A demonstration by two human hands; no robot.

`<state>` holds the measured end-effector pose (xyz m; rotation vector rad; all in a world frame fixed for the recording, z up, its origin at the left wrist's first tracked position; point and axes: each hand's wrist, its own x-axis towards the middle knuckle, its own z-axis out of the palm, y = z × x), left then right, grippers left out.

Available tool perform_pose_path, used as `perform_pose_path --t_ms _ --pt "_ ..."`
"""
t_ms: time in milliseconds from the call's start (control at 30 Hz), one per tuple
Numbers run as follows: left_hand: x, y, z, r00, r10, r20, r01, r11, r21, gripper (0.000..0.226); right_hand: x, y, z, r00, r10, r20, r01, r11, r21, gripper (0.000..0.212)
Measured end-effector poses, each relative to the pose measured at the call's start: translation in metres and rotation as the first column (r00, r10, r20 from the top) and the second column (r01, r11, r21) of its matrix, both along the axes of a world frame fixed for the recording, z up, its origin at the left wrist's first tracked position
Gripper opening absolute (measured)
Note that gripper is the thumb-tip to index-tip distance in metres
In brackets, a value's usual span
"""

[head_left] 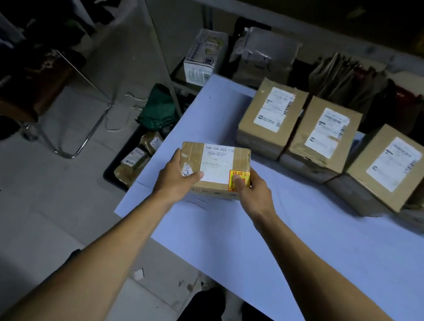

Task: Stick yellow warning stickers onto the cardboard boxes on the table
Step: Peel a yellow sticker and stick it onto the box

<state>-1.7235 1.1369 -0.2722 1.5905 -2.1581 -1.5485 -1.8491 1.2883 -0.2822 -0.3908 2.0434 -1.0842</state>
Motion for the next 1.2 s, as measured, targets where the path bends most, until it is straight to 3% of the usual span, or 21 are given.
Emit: perform_pose_path --t_ms 167,300,400,567,933,1200 --pt "-0.019 -0.054 -0.013 0.999 0.029 -0.031 -0.027 0.999 0.043 0.090 -0.018 -0.048 -0.008 1.000 0.002 -0.022 -0.001 1.000 0.022 0.038" --pt "-0.033 -0.073 -0.011 0.994 0.083 -0.067 -0.079 0.995 0.054 0.054 -0.025 -0.069 -0.017 0.999 0.030 0.021 -0.031 0.999 0.031 0.039" --pt "-0.032 -0.084 -0.015 0.990 0.127 -0.066 -0.121 0.989 0.083 0.047 -0.024 -0.084 -0.024 0.998 0.044 0.038 -0.046 0.998 0.035 0.040" --pt "-0.030 -0.111 -0.021 0.985 0.155 -0.072 -0.149 0.985 0.086 0.047 -0.033 -0.117 -0.020 0.996 0.078 0.048 -0.080 0.996 0.042 0.035" --pt "-0.099 -0.199 -0.021 0.983 -0.054 -0.176 0.082 0.985 0.152 0.047 -0.048 -0.182 -0.014 0.971 -0.239 0.016 0.238 0.971 0.020 0.037" --pt "-0.157 -0.242 -0.029 0.975 -0.091 -0.202 0.126 0.978 0.165 0.057 -0.100 -0.230 -0.005 0.959 -0.265 -0.096 0.276 0.952 0.131 0.040"
